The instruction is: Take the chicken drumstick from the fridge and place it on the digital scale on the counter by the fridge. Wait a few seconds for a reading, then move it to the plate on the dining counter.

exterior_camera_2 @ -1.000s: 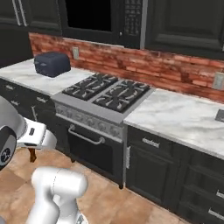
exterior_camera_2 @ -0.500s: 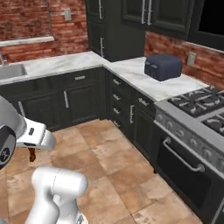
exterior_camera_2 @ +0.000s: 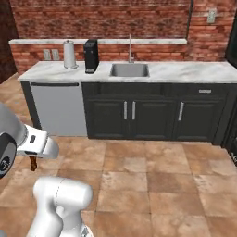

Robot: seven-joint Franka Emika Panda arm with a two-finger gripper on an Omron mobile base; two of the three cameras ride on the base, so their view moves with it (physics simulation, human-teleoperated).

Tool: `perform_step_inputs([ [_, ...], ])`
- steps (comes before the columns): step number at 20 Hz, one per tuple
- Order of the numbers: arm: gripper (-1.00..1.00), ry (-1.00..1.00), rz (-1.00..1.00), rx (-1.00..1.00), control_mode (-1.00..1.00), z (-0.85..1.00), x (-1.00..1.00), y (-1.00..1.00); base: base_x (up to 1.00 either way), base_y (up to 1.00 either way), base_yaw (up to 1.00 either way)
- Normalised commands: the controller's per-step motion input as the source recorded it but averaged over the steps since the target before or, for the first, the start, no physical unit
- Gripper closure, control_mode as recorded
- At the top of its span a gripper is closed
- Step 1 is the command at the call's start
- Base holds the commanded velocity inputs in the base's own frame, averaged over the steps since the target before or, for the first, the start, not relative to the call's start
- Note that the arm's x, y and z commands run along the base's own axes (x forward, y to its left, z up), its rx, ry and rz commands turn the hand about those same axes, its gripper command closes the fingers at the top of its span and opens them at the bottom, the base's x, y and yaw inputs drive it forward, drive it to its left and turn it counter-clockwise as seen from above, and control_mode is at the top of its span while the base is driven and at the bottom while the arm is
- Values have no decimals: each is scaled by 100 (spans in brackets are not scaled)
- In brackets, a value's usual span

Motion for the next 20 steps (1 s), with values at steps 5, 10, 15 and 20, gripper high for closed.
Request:
perform_step_inputs([
  [5, 100, 0, 0, 0, 100, 0, 0, 0, 50, 54, 32],
  [10, 100, 0, 0, 0, 100, 0, 0, 0, 75, 24, 0],
  [15, 100, 0, 0, 0, 100, 0, 0, 0, 70, 0, -1],
  [20, 100, 0, 0, 0, 100, 0, 0, 0, 32, 27, 1],
])
